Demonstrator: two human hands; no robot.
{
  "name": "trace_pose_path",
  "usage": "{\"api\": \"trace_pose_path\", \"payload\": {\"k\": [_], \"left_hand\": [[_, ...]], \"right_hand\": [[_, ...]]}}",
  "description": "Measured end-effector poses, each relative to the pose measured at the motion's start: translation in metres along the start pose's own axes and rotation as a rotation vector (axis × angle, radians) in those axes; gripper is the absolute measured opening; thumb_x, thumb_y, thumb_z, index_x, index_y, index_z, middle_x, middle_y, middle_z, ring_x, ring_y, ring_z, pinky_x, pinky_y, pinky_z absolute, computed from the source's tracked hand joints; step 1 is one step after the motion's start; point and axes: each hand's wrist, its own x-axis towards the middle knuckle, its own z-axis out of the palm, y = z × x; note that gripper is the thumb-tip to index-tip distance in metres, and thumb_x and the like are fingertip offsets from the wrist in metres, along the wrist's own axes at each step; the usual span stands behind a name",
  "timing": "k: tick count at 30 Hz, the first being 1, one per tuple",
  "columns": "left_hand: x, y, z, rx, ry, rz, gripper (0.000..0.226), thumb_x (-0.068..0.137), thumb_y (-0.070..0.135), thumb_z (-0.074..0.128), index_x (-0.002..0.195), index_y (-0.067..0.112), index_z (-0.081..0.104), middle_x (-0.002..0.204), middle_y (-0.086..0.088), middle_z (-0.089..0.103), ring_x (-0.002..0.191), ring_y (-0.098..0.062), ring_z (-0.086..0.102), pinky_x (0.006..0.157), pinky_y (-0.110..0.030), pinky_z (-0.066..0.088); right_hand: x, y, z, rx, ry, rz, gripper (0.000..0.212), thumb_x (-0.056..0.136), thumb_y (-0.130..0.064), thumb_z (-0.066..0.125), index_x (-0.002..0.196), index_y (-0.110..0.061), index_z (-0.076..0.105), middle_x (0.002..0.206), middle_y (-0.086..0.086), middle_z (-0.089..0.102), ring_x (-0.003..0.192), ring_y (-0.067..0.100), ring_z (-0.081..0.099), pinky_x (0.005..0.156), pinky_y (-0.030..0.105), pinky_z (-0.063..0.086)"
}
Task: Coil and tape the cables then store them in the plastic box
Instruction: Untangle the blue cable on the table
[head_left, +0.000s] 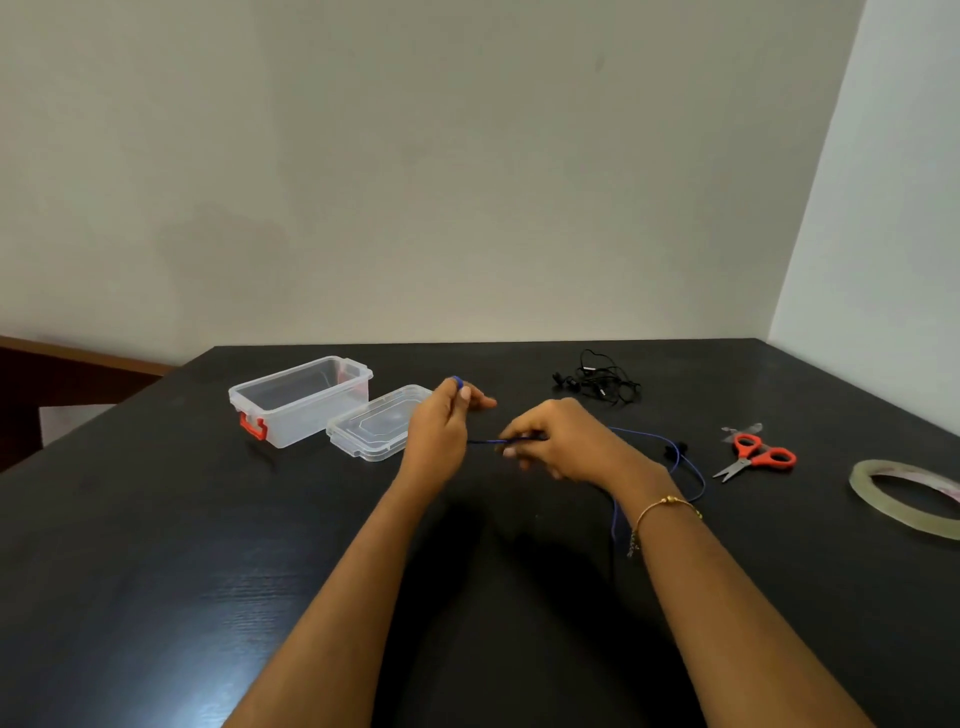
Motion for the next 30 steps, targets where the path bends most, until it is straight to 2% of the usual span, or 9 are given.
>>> {"api": "trace_pose_path", "payload": {"k": [2, 4, 9, 12, 14, 19, 23, 26, 30], "left_hand": [[-0.003, 0.003, 0.0, 0.08, -0.126, -0.025, 0.024, 0.1, 0.013, 0.033, 0.096, 0.004, 0.055, 0.09, -0.002, 0.062, 0.083, -0.008, 0.059, 0.076, -0.011, 0.047], [-0.006, 0.007, 0.002, 0.057, -0.222, -0.063, 0.026, 0.1, 0.011, 0.032, 0.099, 0.0, 0.056, 0.085, -0.006, 0.062, 0.073, -0.004, 0.059, 0.067, -0.007, 0.048], [-0.012, 0.021, 0.001, -0.141, -0.505, -0.266, 0.03, 0.101, 0.016, 0.03, 0.084, 0.008, 0.055, 0.061, -0.006, 0.052, 0.045, -0.006, 0.054, 0.047, -0.013, 0.042], [-0.016, 0.026, 0.001, -0.245, -0.643, -0.331, 0.036, 0.1, 0.023, 0.032, 0.081, 0.008, 0.058, 0.052, 0.001, 0.04, 0.043, -0.009, 0.039, 0.048, -0.019, 0.043], [-0.017, 0.03, 0.0, -0.388, -0.645, -0.324, 0.034, 0.099, 0.021, 0.033, 0.077, 0.009, 0.055, 0.047, 0.005, 0.035, 0.04, -0.008, 0.032, 0.049, -0.019, 0.042], [-0.01, 0.035, -0.009, -1.01, -0.484, -0.325, 0.026, 0.093, 0.023, 0.035, 0.071, 0.013, 0.045, 0.043, 0.009, 0.032, 0.035, -0.003, 0.03, 0.046, -0.018, 0.041], [0.001, 0.029, -0.016, -1.494, -0.138, -0.306, 0.044, 0.099, 0.022, 0.029, 0.064, 0.013, 0.054, 0.045, 0.006, 0.042, 0.038, -0.005, 0.042, 0.053, -0.018, 0.051], [0.007, 0.021, -0.023, -1.625, 0.139, -0.299, 0.036, 0.1, 0.02, 0.034, 0.071, 0.009, 0.053, 0.052, 0.0, 0.057, 0.047, -0.01, 0.059, 0.062, -0.024, 0.058], [0.011, 0.014, -0.022, -1.566, 0.298, -0.305, 0.033, 0.101, 0.019, 0.029, 0.08, 0.009, 0.052, 0.067, -0.009, 0.071, 0.068, -0.02, 0.071, 0.082, -0.037, 0.055]], "right_hand": [[-0.002, 0.004, -0.007, 0.059, 0.073, -0.029, 0.017, 0.087, -0.014, 0.061, 0.102, -0.011, 0.069, 0.063, -0.005, 0.06, 0.036, 0.002, 0.046, 0.042, 0.009, 0.036], [-0.006, 0.008, -0.014, 0.184, 0.115, -0.042, 0.011, 0.087, -0.01, 0.061, 0.094, -0.011, 0.069, 0.063, -0.003, 0.062, 0.036, 0.003, 0.043, 0.04, 0.012, 0.036], [-0.011, 0.014, -0.024, 0.47, 0.274, -0.07, 0.007, 0.087, -0.008, 0.06, 0.086, -0.015, 0.063, 0.069, 0.001, 0.065, 0.043, 0.002, 0.048, 0.039, 0.014, 0.035], [-0.009, 0.017, -0.022, 0.53, 0.379, -0.092, 0.01, 0.087, -0.008, 0.06, 0.083, -0.017, 0.06, 0.07, 0.0, 0.066, 0.044, 0.004, 0.048, 0.04, 0.016, 0.037], [-0.007, 0.017, -0.019, 0.539, 0.43, -0.095, 0.009, 0.087, -0.008, 0.06, 0.082, -0.015, 0.06, 0.069, 0.001, 0.065, 0.041, 0.004, 0.046, 0.04, 0.014, 0.037], [-0.001, 0.022, -0.01, 0.459, 0.42, -0.087, 0.006, 0.087, -0.011, 0.061, 0.085, -0.008, 0.065, 0.066, 0.002, 0.062, 0.039, 0.0, 0.045, 0.043, 0.011, 0.036], [0.007, 0.027, 0.005, 0.125, 0.234, -0.073, 0.017, 0.089, -0.016, 0.059, 0.101, -0.011, 0.069, 0.068, -0.003, 0.062, 0.055, -0.008, 0.054, 0.057, 0.006, 0.037], [0.009, 0.024, 0.017, -0.061, 0.053, -0.048, 0.027, 0.094, -0.016, 0.051, 0.117, -0.02, 0.064, 0.072, -0.005, 0.061, 0.055, -0.008, 0.052, 0.057, 0.006, 0.035], [0.01, 0.014, 0.022, -0.128, -0.078, -0.051, 0.029, 0.095, -0.018, 0.047, 0.12, -0.024, 0.061, 0.078, 0.0, 0.063, 0.058, 0.0, 0.048, 0.06, 0.011, 0.034]]}}
